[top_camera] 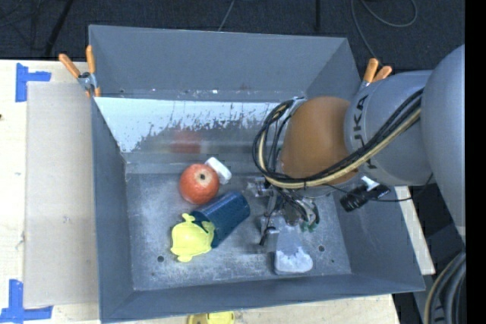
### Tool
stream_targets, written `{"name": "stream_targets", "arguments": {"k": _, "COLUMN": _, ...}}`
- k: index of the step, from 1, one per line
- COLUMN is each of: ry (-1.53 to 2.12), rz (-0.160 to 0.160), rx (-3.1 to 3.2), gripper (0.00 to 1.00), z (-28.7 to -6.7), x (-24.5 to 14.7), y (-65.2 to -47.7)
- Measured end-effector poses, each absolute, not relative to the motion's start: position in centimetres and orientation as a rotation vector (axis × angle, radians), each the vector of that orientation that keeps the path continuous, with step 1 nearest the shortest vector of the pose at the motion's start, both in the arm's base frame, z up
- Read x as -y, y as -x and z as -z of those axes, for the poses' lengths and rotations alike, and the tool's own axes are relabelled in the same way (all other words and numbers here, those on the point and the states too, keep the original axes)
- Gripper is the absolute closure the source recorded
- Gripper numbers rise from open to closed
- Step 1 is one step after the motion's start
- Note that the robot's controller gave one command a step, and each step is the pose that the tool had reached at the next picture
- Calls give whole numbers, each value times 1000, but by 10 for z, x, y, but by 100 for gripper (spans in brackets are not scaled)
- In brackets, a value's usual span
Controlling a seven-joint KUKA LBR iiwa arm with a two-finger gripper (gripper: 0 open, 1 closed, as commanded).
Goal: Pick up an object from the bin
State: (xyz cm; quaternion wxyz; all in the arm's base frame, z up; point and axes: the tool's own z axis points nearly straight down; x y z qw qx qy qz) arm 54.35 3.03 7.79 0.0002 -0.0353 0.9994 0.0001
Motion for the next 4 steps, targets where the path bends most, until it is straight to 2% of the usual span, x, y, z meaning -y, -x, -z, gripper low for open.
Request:
{"name": "stream_targets", "arguments": {"k": 1, "ry": 111, "rz": 0, "rx": -3139, "gripper": 0, "z": -78, "x": -30, "y": -544}}
{"name": "stream_targets", "arguments": {"k": 2, "ry": 154, "rz": 4, "rx": -3137, "gripper": 0, "z": -78, "x": -72, "y": -561}}
{"name": "stream_targets", "arguments": {"k": 3, "ry": 331, "rz": -1, "rx": -3124, "gripper": 100, "z": -73, "x": -105, "y": -587}}
{"name": "stream_targets", "arguments": {"k": 4, "ry": 330, "rz": -1, "rx": -3124, "gripper": 100, "z": -73, "x": -105, "y": -587}}
